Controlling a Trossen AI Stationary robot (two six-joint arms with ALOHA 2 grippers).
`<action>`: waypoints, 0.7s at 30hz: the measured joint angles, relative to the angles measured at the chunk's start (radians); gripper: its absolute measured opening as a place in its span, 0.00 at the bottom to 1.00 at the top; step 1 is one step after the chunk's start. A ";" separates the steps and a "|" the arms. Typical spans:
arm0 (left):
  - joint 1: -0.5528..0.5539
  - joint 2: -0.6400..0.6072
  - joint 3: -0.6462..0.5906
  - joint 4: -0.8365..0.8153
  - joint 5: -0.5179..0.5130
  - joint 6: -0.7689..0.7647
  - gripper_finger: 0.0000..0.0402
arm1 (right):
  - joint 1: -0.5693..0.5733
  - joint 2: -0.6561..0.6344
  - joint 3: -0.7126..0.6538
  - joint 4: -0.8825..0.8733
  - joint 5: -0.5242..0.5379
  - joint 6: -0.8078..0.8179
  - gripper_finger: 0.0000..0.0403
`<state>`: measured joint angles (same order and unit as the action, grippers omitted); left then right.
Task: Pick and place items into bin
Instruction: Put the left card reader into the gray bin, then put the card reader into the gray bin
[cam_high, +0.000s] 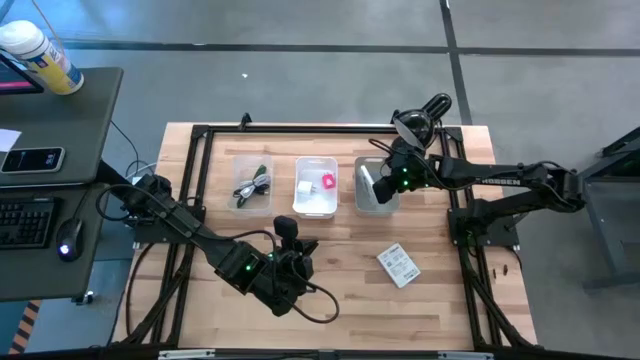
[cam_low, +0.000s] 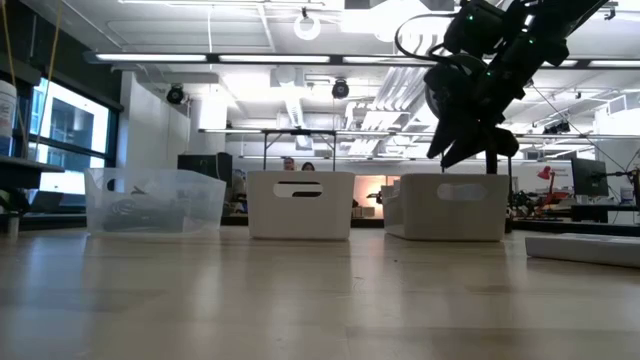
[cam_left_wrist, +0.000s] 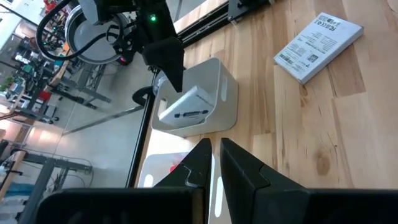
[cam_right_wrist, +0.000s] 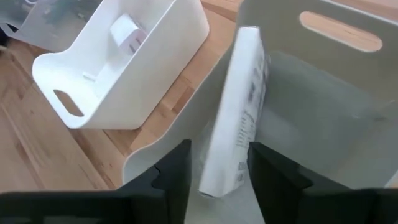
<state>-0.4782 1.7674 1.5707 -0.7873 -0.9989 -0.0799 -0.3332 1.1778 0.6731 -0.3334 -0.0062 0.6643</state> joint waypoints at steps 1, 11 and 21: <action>0.000 0.000 0.000 0.000 0.000 0.000 0.06 | 0.000 0.000 0.000 0.002 0.000 0.001 0.38; 0.000 0.000 0.000 -0.001 0.000 0.000 0.06 | 0.000 -0.067 0.000 -0.006 0.012 0.007 0.40; 0.001 0.000 0.000 0.001 0.001 0.005 0.06 | 0.040 -0.232 0.000 -0.076 -0.078 0.016 0.38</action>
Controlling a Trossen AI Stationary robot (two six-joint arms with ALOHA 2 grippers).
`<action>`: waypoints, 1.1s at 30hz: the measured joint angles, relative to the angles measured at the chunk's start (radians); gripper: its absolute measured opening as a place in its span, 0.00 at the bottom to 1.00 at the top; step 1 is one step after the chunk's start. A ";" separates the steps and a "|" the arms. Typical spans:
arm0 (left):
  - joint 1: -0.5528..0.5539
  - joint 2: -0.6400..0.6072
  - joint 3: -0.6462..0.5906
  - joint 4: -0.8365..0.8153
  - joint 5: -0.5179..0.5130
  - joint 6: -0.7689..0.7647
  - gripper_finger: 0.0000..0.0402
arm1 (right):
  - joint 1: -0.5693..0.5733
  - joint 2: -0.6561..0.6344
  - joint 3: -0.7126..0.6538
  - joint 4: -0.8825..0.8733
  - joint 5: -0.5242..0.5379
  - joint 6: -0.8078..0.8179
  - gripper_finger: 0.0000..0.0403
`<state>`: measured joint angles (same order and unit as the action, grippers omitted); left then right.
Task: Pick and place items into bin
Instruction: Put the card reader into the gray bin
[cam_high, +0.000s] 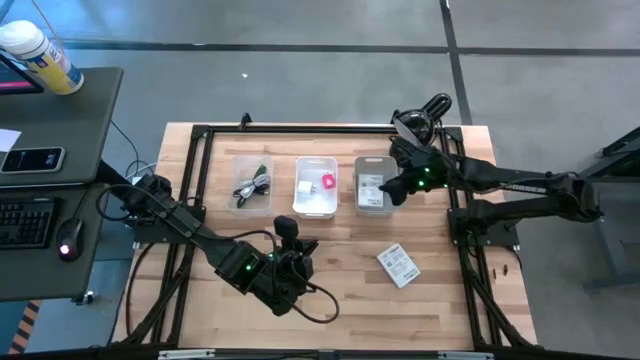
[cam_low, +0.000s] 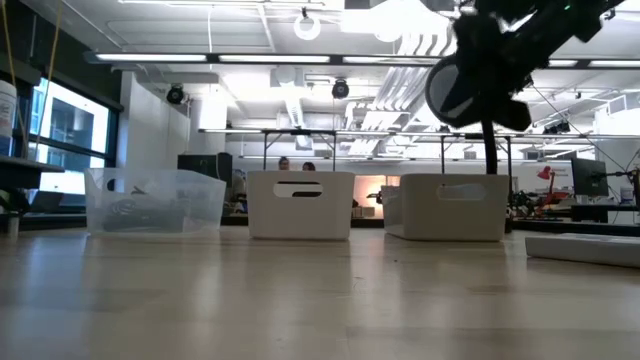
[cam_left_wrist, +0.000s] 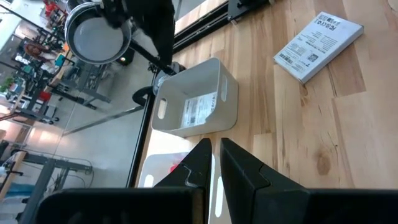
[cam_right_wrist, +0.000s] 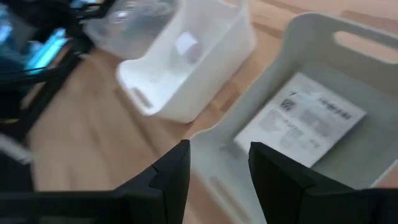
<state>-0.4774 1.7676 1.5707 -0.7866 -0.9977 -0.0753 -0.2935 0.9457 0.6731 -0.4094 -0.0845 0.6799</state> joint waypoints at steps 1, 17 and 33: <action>0.000 0.000 0.000 0.001 0.002 0.000 0.06 | 0.012 -0.024 0.000 -0.012 -0.004 0.003 0.38; 0.063 0.079 0.002 0.246 0.190 0.166 0.06 | 0.305 -0.207 0.001 -0.292 -0.015 0.137 0.38; 0.189 0.219 -0.002 0.491 0.567 0.289 0.06 | 0.543 -0.153 0.000 -0.448 0.040 0.304 0.38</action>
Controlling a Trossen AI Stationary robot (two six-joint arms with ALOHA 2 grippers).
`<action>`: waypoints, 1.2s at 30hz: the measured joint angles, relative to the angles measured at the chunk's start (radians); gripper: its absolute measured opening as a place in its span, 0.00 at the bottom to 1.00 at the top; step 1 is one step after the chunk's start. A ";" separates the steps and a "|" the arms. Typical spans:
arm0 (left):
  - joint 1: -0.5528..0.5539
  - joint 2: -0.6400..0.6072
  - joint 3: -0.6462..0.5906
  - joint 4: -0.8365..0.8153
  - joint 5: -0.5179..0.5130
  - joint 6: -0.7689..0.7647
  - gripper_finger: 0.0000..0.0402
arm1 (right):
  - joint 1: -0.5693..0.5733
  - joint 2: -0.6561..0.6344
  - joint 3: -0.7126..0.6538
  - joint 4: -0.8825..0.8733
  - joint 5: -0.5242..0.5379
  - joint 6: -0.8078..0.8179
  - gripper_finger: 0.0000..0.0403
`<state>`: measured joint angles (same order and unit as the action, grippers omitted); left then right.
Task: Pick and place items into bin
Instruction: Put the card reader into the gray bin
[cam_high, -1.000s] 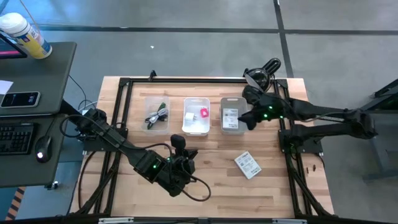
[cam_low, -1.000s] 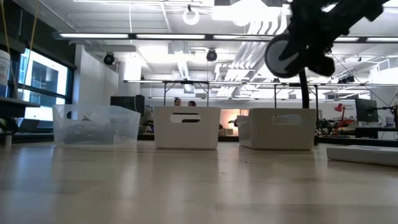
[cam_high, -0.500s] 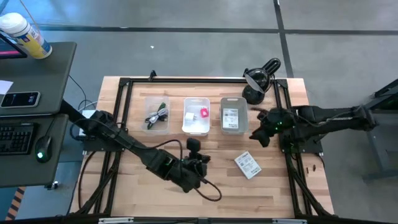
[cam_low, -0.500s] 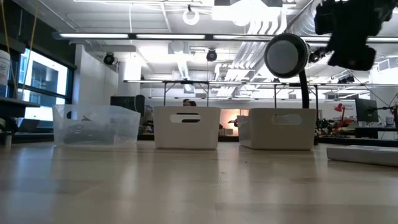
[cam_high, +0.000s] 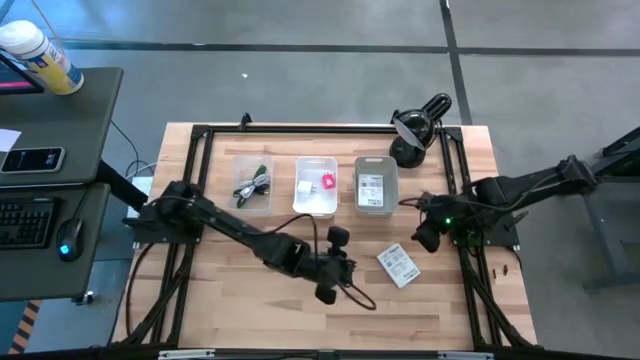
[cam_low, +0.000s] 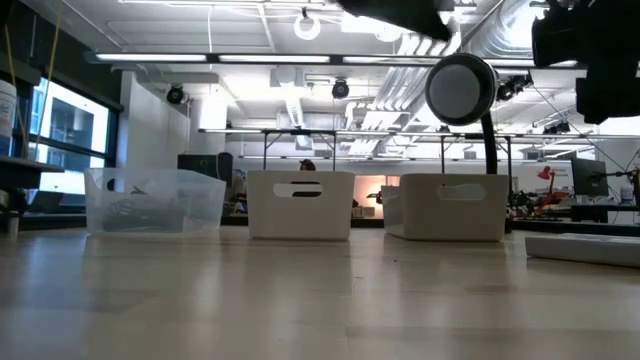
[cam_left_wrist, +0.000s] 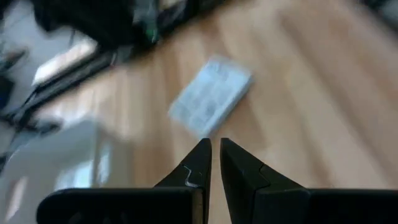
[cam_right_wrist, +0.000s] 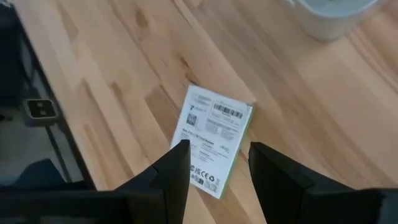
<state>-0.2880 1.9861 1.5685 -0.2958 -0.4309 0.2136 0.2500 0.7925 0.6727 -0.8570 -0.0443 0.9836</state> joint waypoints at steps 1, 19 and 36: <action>0.009 0.013 0.006 0.034 0.031 -0.005 0.06 | 0.009 0.012 0.000 -0.004 0.002 0.004 0.38; 0.062 0.104 0.001 0.097 0.303 -0.038 0.06 | 0.038 0.287 -0.001 0.045 -0.062 0.026 0.38; 0.052 0.137 0.001 0.157 0.238 -0.001 0.06 | 0.138 0.427 -0.002 -0.091 -0.034 0.117 0.32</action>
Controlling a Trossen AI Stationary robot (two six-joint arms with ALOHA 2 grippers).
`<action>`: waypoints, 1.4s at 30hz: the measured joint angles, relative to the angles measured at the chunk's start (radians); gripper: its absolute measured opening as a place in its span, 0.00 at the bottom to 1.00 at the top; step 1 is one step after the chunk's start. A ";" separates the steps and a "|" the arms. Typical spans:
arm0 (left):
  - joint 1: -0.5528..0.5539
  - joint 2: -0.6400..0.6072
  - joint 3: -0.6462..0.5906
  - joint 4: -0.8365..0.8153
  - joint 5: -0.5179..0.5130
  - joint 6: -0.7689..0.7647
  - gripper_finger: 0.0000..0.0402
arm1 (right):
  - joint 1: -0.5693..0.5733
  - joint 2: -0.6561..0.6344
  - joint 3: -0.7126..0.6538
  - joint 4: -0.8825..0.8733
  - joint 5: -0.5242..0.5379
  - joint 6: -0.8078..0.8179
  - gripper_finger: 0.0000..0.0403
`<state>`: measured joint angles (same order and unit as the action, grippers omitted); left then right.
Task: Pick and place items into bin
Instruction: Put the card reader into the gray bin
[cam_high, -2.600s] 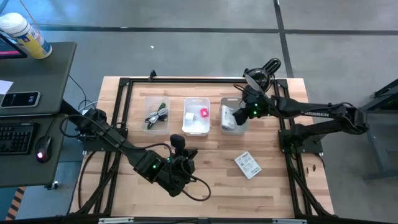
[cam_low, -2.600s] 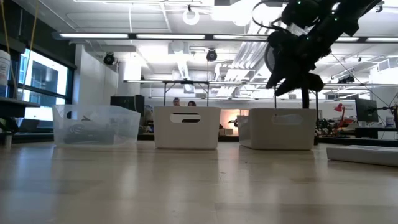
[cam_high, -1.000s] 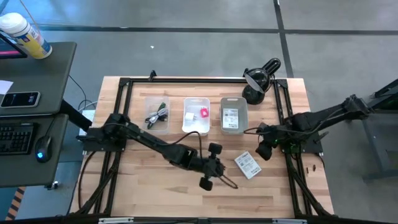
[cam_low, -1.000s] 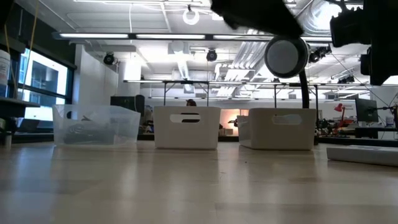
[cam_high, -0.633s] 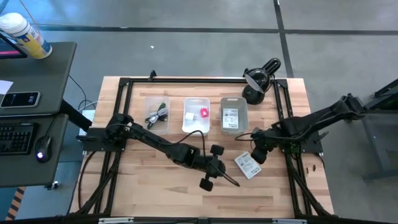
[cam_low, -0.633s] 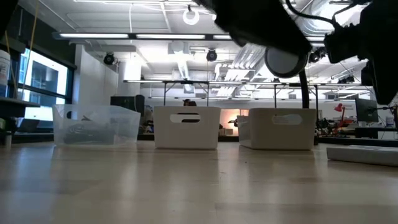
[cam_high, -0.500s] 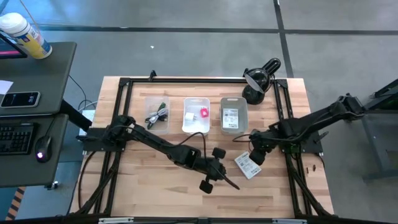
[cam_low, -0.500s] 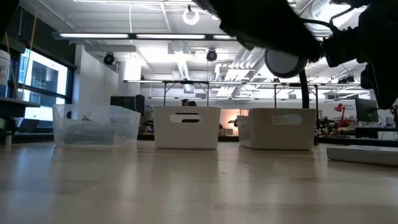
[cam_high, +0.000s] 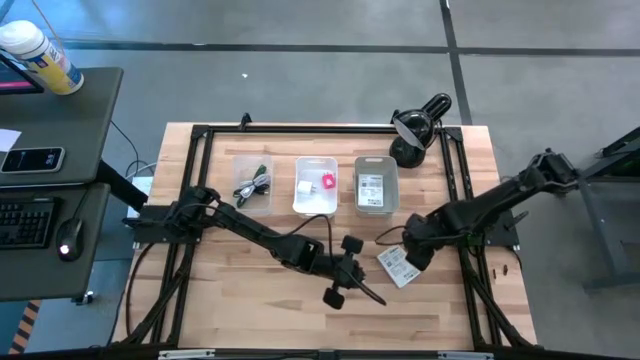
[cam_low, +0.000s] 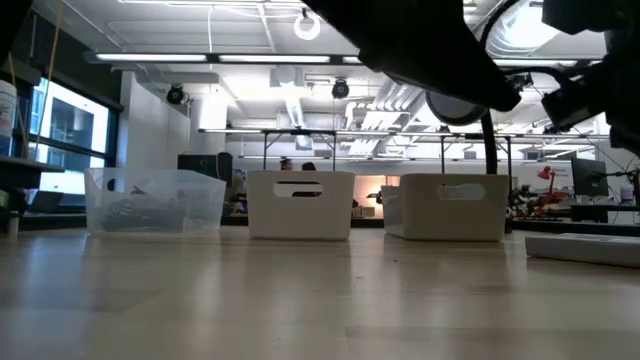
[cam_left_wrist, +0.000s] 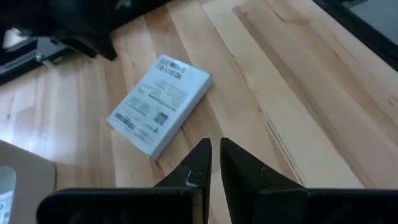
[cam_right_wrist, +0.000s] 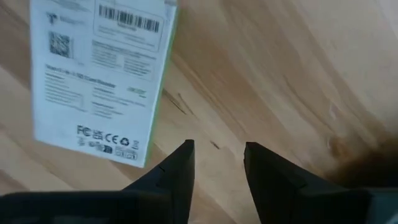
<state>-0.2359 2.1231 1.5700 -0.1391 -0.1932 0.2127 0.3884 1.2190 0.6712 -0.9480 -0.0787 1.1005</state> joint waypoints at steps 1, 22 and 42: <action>0.000 0.000 0.000 0.009 -0.001 0.000 0.06 | 0.010 0.014 0.000 0.006 0.001 0.002 0.32; -0.058 -0.003 0.265 -0.220 0.005 0.111 0.06 | 0.123 0.181 0.000 0.126 0.045 0.115 0.32; -0.151 -0.004 0.358 -0.966 -0.319 0.096 0.06 | 0.127 0.209 0.001 0.357 0.017 0.230 0.32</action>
<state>-0.3866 2.1187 1.9284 -1.1046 -0.5125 0.3086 0.5150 1.4281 0.6720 -0.5912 -0.0618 1.3301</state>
